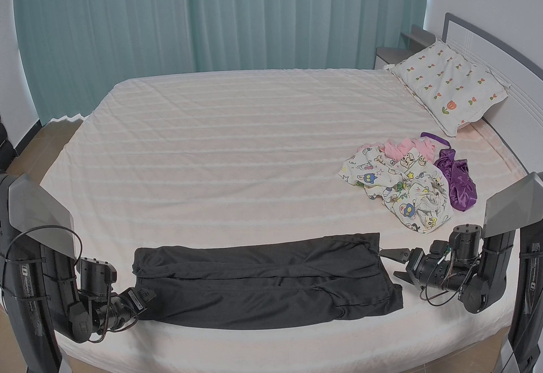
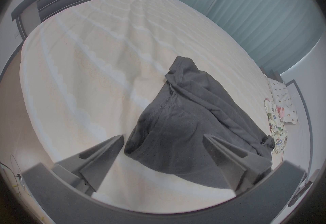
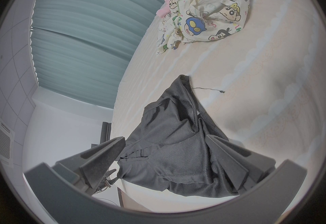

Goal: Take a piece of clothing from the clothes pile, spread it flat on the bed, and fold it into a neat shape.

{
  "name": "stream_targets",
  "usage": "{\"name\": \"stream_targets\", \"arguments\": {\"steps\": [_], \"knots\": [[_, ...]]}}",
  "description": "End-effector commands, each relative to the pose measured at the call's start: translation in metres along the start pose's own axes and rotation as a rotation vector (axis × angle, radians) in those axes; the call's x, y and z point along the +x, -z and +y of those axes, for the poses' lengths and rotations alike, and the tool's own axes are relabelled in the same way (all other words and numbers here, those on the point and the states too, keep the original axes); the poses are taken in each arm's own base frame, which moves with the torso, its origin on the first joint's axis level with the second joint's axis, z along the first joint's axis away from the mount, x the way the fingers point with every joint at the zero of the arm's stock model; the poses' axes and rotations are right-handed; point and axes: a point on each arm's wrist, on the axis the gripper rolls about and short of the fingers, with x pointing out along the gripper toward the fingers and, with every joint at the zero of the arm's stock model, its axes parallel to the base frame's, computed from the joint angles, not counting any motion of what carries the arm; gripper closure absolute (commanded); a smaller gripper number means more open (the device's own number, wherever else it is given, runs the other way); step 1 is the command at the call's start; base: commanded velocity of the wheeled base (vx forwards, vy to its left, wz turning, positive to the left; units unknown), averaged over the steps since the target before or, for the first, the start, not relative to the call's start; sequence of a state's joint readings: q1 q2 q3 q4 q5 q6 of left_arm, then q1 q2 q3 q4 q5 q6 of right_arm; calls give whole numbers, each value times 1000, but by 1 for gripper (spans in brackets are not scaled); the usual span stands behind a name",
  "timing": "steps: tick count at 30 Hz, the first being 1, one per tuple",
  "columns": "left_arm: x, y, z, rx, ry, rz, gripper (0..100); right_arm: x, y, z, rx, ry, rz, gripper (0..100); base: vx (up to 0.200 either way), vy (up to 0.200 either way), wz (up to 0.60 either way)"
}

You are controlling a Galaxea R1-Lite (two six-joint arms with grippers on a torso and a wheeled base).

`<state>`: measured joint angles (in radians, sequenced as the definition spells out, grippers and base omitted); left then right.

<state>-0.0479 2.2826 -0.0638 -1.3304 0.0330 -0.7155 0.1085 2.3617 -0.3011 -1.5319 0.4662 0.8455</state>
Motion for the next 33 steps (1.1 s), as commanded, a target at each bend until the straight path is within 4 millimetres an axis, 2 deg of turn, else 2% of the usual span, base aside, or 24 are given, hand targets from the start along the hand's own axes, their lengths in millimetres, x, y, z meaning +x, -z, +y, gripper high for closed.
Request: {"name": "stream_targets", "arguments": {"steps": [1, 11, 24, 25, 29, 31, 32, 33], "knots": [[7, 10, 0, 26, -18, 32, 100, 1, 1, -1, 2, 4, 4, 0, 0, 0, 0], [10, 15, 11, 100, -128, -8, 100, 0, 1, -1, 2, 4, 4, 0, 0, 0, 0], [3, 11, 12, 99, -129, -23, 100, 0, 1, -1, 2, 4, 4, 0, 0, 0, 0], [4, 11, 13, 97, -133, -22, 0, 0, 1, -1, 2, 4, 4, 0, 0, 0, 0], [5, 8, 14, 86, -132, -32, 0, 0, 1, -1, 2, 3, 6, 0, 0, 0, 0], [2, -1, 14, 64, -117, -73, 0, 0, 1, -1, 2, 4, 4, 0, 0, 0, 0], [-4, -12, 11, 36, -77, -132, 0, 0, 1, -1, 2, 3, 6, 0, 0, 0, 0], [-5, -13, 11, 33, -72, -138, 0, 0, 1, -1, 2, 3, 6, 0, 0, 0, 0]]}}
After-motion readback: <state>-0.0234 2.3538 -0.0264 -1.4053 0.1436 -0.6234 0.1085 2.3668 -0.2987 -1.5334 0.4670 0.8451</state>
